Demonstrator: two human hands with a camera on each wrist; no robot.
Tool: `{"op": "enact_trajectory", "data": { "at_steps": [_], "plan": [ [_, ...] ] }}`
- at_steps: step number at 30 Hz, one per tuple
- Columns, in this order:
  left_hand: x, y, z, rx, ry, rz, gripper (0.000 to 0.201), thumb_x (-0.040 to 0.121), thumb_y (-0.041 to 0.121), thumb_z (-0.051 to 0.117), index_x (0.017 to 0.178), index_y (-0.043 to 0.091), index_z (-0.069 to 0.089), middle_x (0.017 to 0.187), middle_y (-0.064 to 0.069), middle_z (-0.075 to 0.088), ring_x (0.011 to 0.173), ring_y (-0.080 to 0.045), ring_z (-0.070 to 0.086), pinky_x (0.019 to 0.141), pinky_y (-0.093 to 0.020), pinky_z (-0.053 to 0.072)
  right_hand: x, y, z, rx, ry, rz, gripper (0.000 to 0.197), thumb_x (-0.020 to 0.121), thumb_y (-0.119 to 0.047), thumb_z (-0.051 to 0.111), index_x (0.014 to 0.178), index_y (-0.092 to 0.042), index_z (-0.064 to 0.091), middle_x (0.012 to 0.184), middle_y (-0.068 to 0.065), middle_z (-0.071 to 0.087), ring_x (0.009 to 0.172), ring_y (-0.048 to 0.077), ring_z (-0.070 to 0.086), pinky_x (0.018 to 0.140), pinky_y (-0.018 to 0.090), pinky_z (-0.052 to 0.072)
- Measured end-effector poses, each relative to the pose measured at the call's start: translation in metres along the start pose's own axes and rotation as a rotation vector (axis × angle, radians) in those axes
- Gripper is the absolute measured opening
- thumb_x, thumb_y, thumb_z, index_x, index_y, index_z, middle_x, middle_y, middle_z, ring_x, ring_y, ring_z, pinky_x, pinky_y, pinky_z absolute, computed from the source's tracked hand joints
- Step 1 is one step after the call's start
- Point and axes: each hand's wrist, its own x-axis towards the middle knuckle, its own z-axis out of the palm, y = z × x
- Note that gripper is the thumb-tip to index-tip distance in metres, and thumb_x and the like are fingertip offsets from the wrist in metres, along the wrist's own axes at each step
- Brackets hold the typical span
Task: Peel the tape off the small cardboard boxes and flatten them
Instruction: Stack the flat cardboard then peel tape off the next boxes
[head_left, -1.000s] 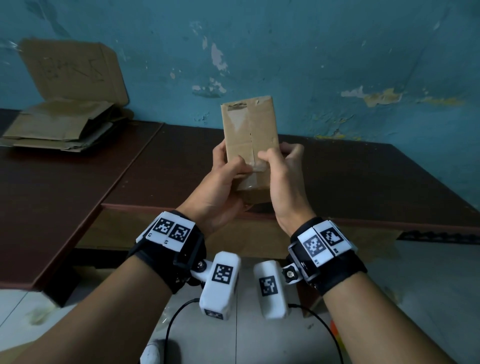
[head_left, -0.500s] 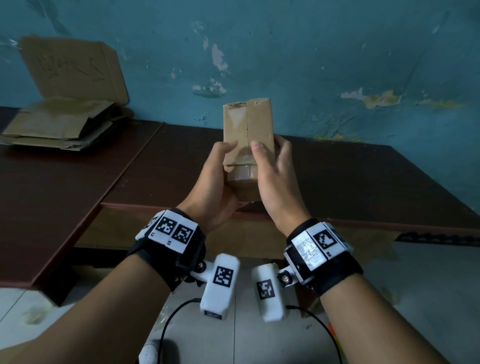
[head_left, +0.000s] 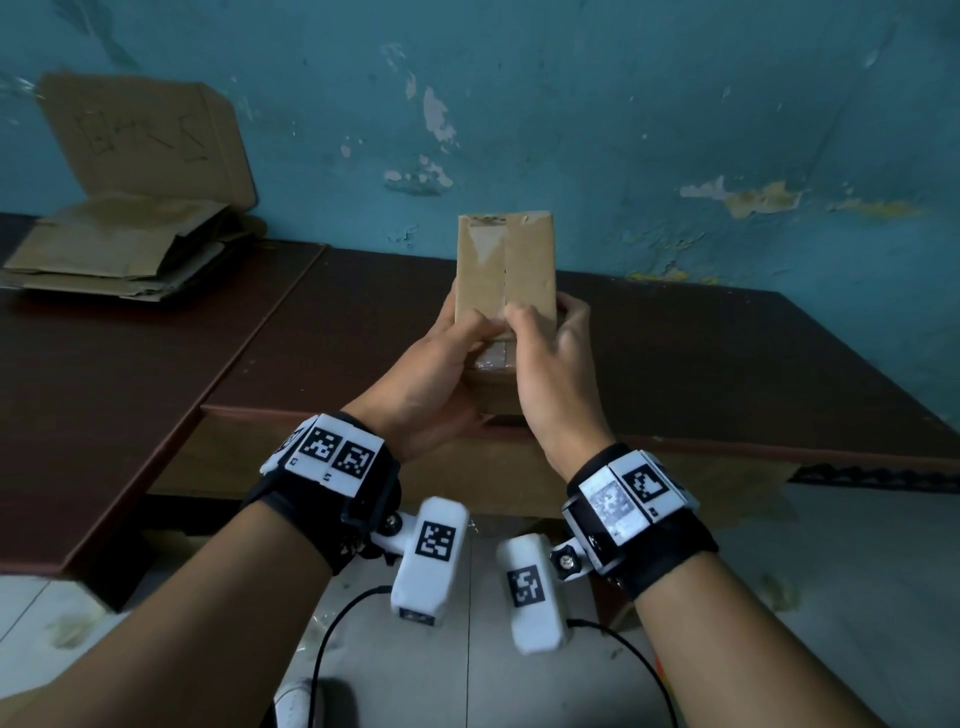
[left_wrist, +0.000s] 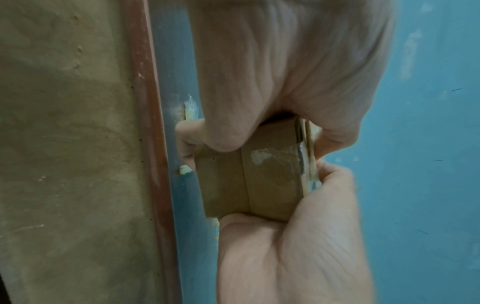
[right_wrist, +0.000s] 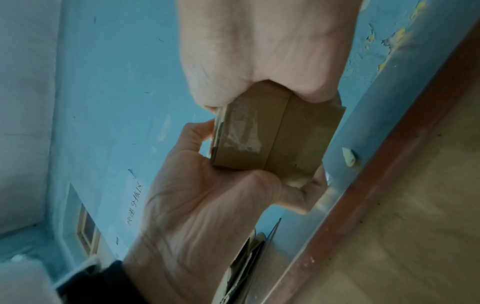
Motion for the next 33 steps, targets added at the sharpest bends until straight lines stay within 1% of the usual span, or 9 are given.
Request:
{"op": "enact_trajectory", "data": {
  "at_steps": [3,7,13,18,20,23,28,30,33],
  "plan": [
    [0.001,-0.001,-0.001,-0.006,-0.017,0.01,0.052,0.107,0.01,0.044,0.155,0.032,0.048,0.109,-0.003,0.077,0.086,-0.018,0.08,0.076,-0.049,0.066,0.0,-0.003,0.0,0.023,-0.002,0.016,0.081,0.073,-0.068,0.06,0.139,-0.023,0.049,0.14,0.008,0.061,0.125,0.021,0.065,0.108,0.045,0.057],
    [0.002,-0.004,-0.003,0.012,-0.046,0.032,0.058,0.106,0.005,0.044,0.154,0.037,0.047,0.111,-0.001,0.076,0.091,-0.019,0.08,0.077,-0.047,0.065,0.001,-0.004,-0.003,0.037,-0.014,0.033,0.063,0.084,-0.058,0.06,0.136,-0.024,0.05,0.14,0.008,0.06,0.124,0.018,0.064,0.103,0.038,0.058],
    [0.001,-0.005,-0.004,0.022,-0.055,0.041,0.061,0.103,0.003,0.044,0.154,0.037,0.048,0.116,-0.004,0.075,0.096,-0.024,0.078,0.089,-0.059,0.062,0.001,-0.004,-0.004,0.051,-0.012,0.034,0.057,0.085,-0.058,0.059,0.132,-0.027,0.05,0.137,0.006,0.061,0.124,0.018,0.064,0.103,0.037,0.058],
    [0.003,-0.007,0.0,-0.037,-0.04,0.024,0.055,0.103,0.027,0.053,0.157,0.024,0.048,0.133,-0.011,0.069,0.111,-0.028,0.073,0.1,-0.06,0.058,0.008,-0.004,-0.008,0.111,0.006,0.05,0.054,0.101,-0.051,0.063,0.141,-0.016,0.053,0.138,0.007,0.063,0.12,0.015,0.067,0.09,0.02,0.058],
    [0.004,-0.006,0.001,-0.03,-0.034,0.024,0.048,0.112,0.034,0.05,0.158,0.026,0.046,0.134,-0.009,0.069,0.113,-0.027,0.073,0.095,-0.054,0.061,0.009,-0.004,-0.007,0.129,0.016,0.059,0.059,0.098,-0.054,0.059,0.142,-0.014,0.053,0.136,0.006,0.065,0.118,0.015,0.069,0.089,0.024,0.058],
    [0.005,-0.007,-0.001,-0.03,-0.028,0.029,0.045,0.113,0.022,0.048,0.157,0.033,0.045,0.127,-0.003,0.073,0.111,-0.028,0.073,0.092,-0.056,0.062,0.009,-0.003,-0.007,0.131,0.023,0.066,0.057,0.103,-0.056,0.055,0.142,-0.014,0.053,0.134,0.006,0.066,0.118,0.016,0.07,0.094,0.031,0.059],
    [0.007,-0.008,-0.007,-0.041,-0.059,0.069,0.053,0.111,0.008,0.049,0.157,0.034,0.046,0.121,-0.002,0.077,0.112,-0.029,0.073,0.106,-0.07,0.049,0.009,-0.002,-0.009,0.121,-0.01,0.054,0.035,0.115,-0.042,0.053,0.138,-0.016,0.051,0.135,0.006,0.065,0.122,0.016,0.068,0.094,0.028,0.056],
    [0.007,-0.008,-0.009,-0.039,-0.074,0.094,0.059,0.109,0.003,0.049,0.159,0.034,0.045,0.122,-0.004,0.076,0.111,-0.027,0.073,0.106,-0.064,0.052,0.009,0.0,-0.008,0.132,-0.016,0.048,0.039,0.114,-0.044,0.053,0.14,-0.015,0.051,0.136,0.006,0.065,0.123,0.018,0.068,0.099,0.033,0.057],
    [0.008,-0.009,-0.012,-0.03,-0.098,0.118,0.067,0.105,-0.002,0.049,0.162,0.032,0.04,0.125,-0.006,0.074,0.11,-0.025,0.074,0.094,-0.05,0.06,0.009,0.001,-0.006,0.14,-0.016,0.027,0.038,0.112,-0.047,0.053,0.138,-0.018,0.052,0.139,0.007,0.063,0.125,0.019,0.067,0.107,0.041,0.057]
  ]
}}
